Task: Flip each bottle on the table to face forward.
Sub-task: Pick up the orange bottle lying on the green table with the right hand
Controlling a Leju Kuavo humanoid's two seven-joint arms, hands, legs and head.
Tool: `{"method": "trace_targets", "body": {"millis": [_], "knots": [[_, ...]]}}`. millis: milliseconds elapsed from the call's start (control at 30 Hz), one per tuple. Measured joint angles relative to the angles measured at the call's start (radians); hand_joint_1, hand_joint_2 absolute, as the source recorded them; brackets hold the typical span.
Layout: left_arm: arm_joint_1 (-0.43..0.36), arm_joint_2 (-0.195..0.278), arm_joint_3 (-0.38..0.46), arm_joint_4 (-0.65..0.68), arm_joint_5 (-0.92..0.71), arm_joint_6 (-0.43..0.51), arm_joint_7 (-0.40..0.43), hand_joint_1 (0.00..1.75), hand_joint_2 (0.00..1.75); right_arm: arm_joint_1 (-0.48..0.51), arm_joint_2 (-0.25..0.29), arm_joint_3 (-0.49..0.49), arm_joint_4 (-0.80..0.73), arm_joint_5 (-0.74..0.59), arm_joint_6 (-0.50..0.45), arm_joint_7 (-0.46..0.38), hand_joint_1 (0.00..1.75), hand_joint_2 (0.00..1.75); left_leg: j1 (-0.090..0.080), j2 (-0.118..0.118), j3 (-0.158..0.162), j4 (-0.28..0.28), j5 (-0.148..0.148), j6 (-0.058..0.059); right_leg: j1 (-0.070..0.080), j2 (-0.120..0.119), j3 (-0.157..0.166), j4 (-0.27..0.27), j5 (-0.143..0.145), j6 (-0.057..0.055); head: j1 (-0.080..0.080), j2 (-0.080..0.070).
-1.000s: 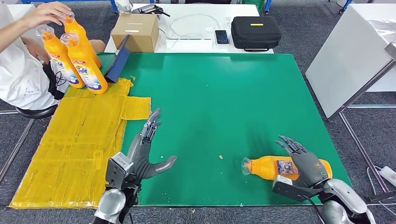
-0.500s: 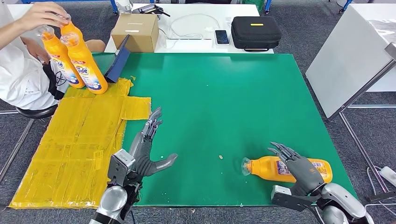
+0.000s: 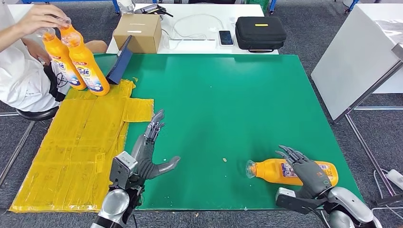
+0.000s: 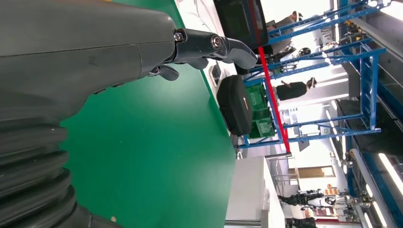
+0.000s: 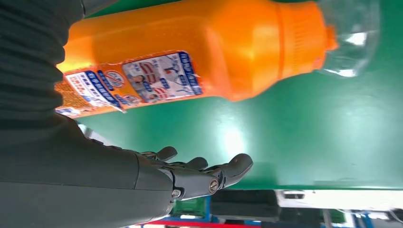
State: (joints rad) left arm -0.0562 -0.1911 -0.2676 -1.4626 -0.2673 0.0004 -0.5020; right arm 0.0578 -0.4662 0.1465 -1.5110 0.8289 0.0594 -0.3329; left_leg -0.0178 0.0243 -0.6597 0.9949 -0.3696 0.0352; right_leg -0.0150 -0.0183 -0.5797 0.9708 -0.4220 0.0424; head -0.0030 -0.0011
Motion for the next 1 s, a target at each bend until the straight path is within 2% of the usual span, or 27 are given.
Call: {"method": "trace_targets", "body": {"millis": [333,1000], "knots": [[0.000,0.000,0.004,0.000,0.004,0.000,0.001,0.00,1.75,-0.001,-0.002,0.000,0.027,0.029,-0.019,0.040,0.00,1.75,0.000,0.000,0.000,0.000,0.000,0.000,0.000,0.000,0.000,0.000,0.000,0.000,0.000,0.000],[-0.002,0.000,0.007,0.004,0.011,-0.002,0.008,0.00,1.75,-0.011,-0.046,-0.053,0.075,0.031,-0.009,0.090,0.00,1.75,0.000,0.000,0.000,0.000,0.000,0.000,0.000,0.000,0.000,0.000,0.000,0.000,0.000,0.000]]}}
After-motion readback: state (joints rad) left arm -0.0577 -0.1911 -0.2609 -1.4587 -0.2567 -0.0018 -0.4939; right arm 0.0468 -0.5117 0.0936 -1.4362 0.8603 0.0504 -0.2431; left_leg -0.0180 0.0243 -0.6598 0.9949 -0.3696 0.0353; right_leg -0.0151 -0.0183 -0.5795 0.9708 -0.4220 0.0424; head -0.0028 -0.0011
